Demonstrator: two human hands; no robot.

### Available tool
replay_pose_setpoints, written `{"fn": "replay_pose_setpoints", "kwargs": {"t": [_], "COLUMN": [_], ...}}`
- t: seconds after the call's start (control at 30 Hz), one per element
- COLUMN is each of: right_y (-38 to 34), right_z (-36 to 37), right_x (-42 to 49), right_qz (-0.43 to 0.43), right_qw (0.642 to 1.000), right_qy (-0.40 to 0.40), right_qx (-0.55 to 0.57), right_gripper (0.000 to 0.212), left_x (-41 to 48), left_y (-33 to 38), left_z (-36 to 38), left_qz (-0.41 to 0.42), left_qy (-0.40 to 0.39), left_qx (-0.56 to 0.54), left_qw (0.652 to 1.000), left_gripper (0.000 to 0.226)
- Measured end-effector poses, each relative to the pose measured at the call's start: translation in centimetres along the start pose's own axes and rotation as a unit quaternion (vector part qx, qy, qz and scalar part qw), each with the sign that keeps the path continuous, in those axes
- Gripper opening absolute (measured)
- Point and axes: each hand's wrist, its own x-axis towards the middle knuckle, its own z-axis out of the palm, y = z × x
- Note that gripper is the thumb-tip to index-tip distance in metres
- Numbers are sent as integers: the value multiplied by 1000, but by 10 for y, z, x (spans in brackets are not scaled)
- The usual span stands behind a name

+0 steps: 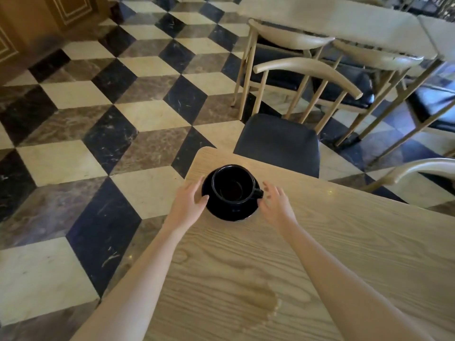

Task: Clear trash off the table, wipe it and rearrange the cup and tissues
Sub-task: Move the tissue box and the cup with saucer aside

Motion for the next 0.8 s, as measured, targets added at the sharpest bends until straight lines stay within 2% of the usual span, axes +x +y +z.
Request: {"fn": "replay_pose_setpoints", "kwargs": {"t": [0.13, 0.3, 0.47, 0.8], "right_y": [3, 3, -2, 21], "right_z": [18, 28, 30, 0], "right_x": [-2, 2, 1, -23], "right_qz": [-8, 15, 33, 35], "right_qw": [998, 994, 988, 984], "right_qy": [9, 36, 53, 73], "right_qx": [61, 102, 143, 156], "right_gripper": [49, 55, 57, 56], "left_x": [6, 7, 9, -9], "left_y": [-3, 8, 18, 49], "left_z": [8, 13, 14, 34], "left_qz": [16, -32, -47, -28], "left_qy": [10, 5, 5, 18], "left_qx": [-20, -106, -123, -112], "left_qw": [1000, 994, 991, 993], "left_gripper": [52, 51, 60, 62]}}
